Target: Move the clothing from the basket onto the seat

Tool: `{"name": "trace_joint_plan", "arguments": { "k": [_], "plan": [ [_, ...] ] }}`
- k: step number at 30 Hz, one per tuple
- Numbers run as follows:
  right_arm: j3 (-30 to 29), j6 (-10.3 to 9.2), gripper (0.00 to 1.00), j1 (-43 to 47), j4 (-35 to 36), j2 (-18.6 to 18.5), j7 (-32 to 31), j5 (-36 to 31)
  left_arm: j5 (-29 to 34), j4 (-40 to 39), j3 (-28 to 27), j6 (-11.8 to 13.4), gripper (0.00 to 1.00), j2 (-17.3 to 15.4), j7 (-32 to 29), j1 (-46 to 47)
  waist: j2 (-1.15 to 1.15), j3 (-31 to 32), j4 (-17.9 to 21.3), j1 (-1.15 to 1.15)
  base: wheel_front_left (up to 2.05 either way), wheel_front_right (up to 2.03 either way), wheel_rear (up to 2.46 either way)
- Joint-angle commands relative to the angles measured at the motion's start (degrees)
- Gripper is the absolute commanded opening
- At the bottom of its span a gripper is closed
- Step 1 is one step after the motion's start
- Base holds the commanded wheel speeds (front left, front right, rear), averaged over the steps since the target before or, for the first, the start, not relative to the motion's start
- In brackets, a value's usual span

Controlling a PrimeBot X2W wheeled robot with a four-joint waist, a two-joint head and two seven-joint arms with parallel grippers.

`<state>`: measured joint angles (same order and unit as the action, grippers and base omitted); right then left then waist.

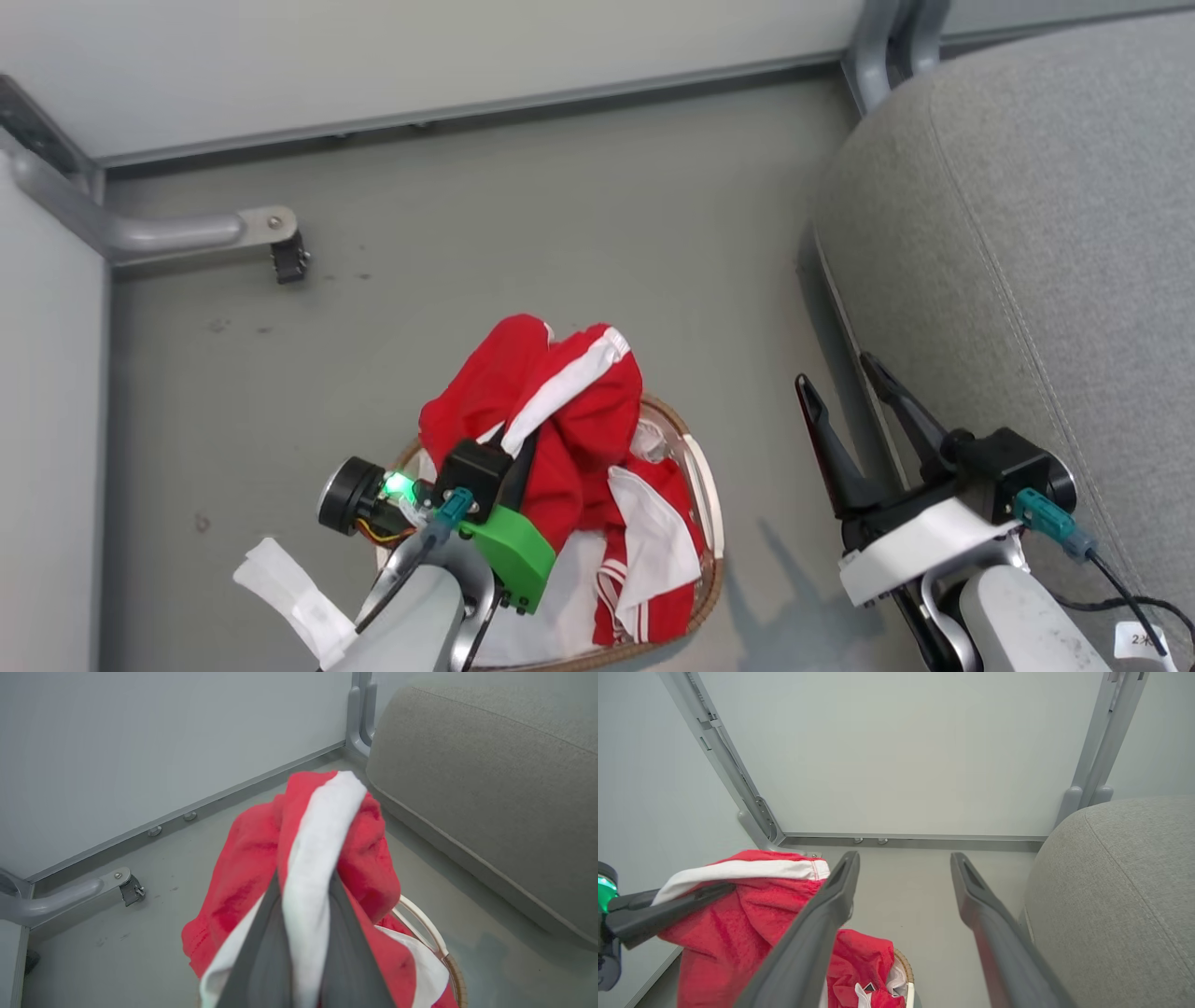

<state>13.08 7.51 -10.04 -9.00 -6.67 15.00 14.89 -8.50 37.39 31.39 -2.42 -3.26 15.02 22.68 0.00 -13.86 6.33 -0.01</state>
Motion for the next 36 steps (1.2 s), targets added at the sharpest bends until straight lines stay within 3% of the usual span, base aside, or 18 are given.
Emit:
{"name": "trace_joint_plan", "arguments": {
  "k": [1,8,20,29,36],
  "plan": [
    [-0.1,-0.04,1.00,1.3,-0.3,-0.2,0.3,0.1,-0.8,-1.4,-0.7,0.4,0.00,0.0,0.2,-1.4,0.00,4.3,-3.1,0.01,0.00,0.00,0.00],
    [0.8,-0.04,1.00,3.7,-0.9,0.2,0.3,0.1,-4.4,-9.3,-3.4,0.9,0.00,0.3,0.2,-3.1,0.00,8.0,-3.0,0.01,0.00,0.00,0.00],
    [4.2,-0.04,1.00,7.2,-1.2,0.6,0.3,0.4,-10.3,-19.3,-1.2,2.6,0.00,0.3,0.2,-3.1,0.00,12.4,-2.6,0.01,0.00,0.00,0.00],
    [16.6,-0.04,1.00,1.6,-0.1,0.2,0.3,1.4,-12.6,-22.9,1.3,4.0,0.00,0.3,0.2,-2.4,0.00,12.4,-3.3,0.01,0.00,0.00,0.00],
    [19.6,-0.05,1.00,-5.0,-2.5,1.2,0.3,-1.5,-14.5,-23.5,4.5,4.5,0.00,0.3,0.2,-1.9,0.00,12.2,-5.1,0.01,0.00,0.00,0.00]
  ]
}}
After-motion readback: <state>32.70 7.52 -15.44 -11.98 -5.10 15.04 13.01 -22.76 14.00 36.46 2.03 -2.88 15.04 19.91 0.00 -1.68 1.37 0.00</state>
